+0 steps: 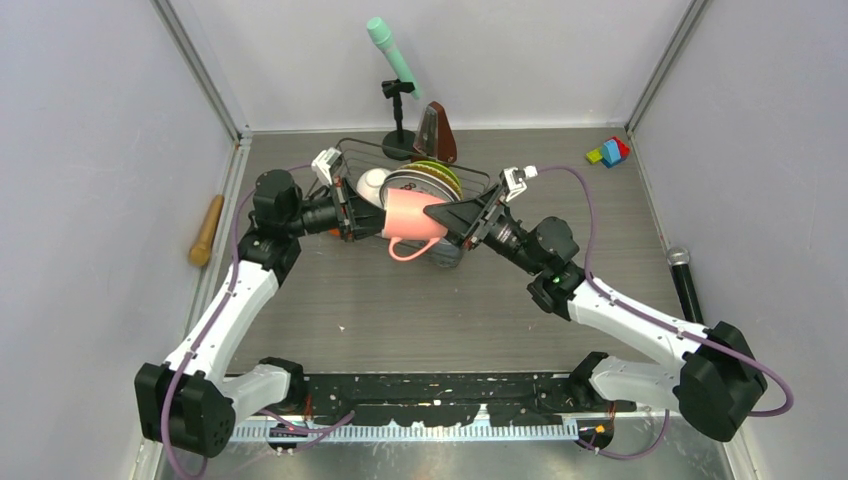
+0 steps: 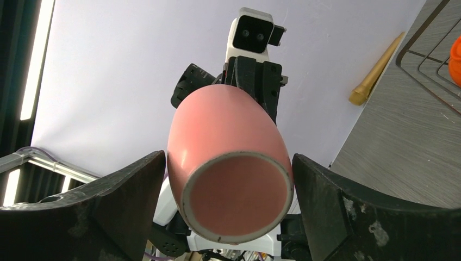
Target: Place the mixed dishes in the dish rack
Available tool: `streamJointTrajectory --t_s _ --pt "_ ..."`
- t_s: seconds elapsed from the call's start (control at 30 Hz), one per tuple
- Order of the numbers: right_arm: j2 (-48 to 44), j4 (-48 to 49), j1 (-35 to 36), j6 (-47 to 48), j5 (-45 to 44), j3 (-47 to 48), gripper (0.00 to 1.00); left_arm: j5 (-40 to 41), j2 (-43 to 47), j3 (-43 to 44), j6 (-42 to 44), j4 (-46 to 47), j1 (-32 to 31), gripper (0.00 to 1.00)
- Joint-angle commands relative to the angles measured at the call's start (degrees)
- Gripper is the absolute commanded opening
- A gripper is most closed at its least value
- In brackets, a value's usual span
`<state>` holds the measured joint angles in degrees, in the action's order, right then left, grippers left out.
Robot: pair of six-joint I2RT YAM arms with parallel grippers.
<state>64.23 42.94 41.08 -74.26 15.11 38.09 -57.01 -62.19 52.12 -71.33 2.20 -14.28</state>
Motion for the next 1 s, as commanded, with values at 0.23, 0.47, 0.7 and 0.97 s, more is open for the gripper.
streamJointTrajectory --t_s 0.23,0.47,0.7,0.97 --pt "0.5 -0.2 1.2 0.8 -0.4 3.5 0.71 -2.9 -0.5 1.1 -1.6 6.9 -0.4 0.00" --pt "-2.6 -12.4 0.9 6.9 -7.1 6.0 0.05 1.9 -0.4 3.4 6.0 -5.2 0.1 0.23" --pt "-1.6 -24.3 -0.2 17.8 -9.0 12.7 0.00 8.3 -0.3 5.6 13.8 -15.9 4.3 0.55" --pt "4.8 -40.9 -0.2 47.1 -4.3 27.1 0.00 16.9 -1.2 9.4 28.9 -35.1 12.3 0.69"
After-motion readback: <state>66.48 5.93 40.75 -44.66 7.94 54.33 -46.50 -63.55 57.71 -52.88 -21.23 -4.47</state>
